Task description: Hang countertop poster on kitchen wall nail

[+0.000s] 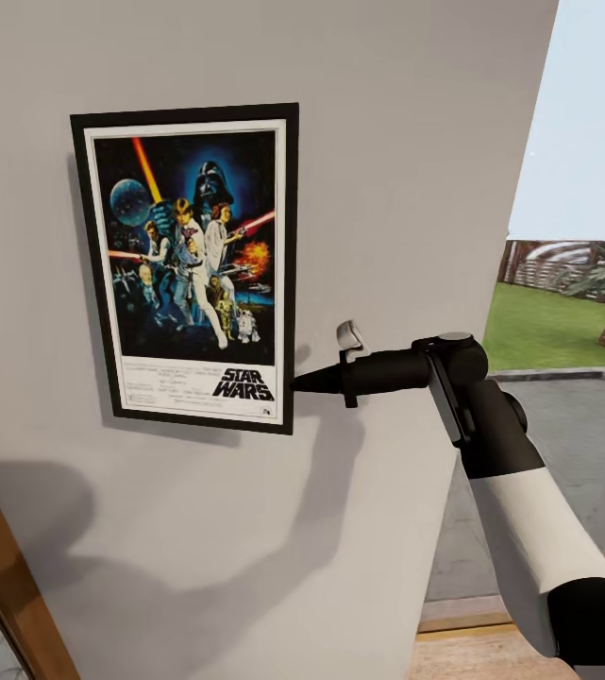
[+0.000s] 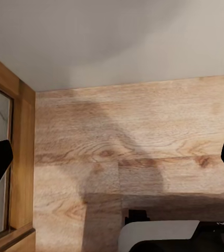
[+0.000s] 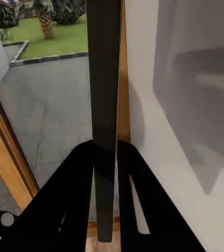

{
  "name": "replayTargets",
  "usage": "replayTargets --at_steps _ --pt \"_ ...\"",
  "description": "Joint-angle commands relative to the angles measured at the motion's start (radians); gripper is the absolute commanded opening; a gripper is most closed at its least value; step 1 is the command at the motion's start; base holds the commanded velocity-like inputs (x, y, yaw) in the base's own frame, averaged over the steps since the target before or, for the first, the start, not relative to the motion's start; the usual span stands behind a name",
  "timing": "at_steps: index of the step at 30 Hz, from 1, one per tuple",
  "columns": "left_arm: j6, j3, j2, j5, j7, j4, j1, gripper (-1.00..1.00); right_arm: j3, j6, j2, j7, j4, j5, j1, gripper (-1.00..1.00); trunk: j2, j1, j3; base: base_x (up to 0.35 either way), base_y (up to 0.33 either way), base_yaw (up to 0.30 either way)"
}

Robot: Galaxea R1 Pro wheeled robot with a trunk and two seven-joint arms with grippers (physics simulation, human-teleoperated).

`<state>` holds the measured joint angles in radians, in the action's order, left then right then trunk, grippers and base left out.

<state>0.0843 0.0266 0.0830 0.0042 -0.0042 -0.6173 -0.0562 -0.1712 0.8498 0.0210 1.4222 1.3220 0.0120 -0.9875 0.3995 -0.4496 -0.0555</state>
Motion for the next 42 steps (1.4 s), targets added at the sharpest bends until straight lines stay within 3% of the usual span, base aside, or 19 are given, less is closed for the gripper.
replayTargets --at_steps 1,42 --pt "0.002 0.001 0.000 0.000 0.000 -0.001 -0.001 1.00 -0.001 0.014 0.000 0.005 0.000 0.001 0.000 -1.00 0.001 0.000 0.000 0.000 0.000 0.000" --pt "0.002 0.002 0.001 0.000 0.000 -0.001 -0.001 1.00 -0.001 0.014 0.000 0.003 0.000 0.002 0.000 -1.00 0.001 0.000 0.000 0.018 0.000 0.000"
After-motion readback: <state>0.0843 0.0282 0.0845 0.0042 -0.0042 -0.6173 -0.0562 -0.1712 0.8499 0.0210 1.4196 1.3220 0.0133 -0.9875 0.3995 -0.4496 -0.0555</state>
